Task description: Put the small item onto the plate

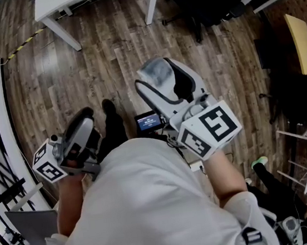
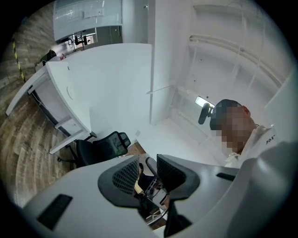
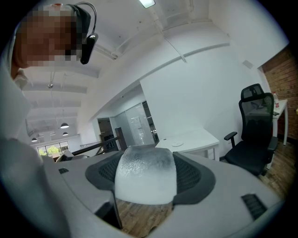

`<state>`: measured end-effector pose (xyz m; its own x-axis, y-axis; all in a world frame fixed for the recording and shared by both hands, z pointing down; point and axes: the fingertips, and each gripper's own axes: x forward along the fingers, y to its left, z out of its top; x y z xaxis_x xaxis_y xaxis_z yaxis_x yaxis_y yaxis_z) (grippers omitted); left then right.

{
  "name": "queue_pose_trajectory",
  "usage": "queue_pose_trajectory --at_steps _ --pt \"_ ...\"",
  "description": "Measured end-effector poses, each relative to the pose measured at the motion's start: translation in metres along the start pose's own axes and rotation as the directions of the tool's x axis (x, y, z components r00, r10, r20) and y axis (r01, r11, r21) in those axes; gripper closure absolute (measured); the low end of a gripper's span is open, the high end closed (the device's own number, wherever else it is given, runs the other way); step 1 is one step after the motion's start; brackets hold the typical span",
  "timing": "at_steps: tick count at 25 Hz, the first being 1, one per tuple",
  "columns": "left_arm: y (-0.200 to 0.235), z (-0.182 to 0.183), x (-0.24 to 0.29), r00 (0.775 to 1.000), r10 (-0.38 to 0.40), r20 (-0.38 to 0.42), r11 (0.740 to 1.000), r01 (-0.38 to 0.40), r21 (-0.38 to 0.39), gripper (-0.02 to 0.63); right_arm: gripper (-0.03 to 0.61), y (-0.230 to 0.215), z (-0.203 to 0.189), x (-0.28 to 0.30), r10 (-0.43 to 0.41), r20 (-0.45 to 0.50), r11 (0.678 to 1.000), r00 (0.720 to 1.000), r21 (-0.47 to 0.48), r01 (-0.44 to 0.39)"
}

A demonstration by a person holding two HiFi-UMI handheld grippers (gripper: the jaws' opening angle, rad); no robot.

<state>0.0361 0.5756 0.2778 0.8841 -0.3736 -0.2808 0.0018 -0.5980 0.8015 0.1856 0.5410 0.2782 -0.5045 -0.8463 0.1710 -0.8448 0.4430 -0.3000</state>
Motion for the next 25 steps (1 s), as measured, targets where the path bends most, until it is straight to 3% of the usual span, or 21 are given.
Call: queue_pose_trajectory --at_steps 14,25 --pt "0.072 0.141 0.000 0.995 -0.078 -0.056 0.997 0.077 -0.026 0.496 0.262 0.002 0.040 0.141 -0.089 0.014 0.996 0.996 -0.004 0.089" --pt "0.134 0.229 -0.020 0.995 -0.067 -0.074 0.997 0.065 -0.030 0.495 0.262 0.008 0.059 0.245 -0.113 0.021 0.993 0.993 -0.028 0.113"
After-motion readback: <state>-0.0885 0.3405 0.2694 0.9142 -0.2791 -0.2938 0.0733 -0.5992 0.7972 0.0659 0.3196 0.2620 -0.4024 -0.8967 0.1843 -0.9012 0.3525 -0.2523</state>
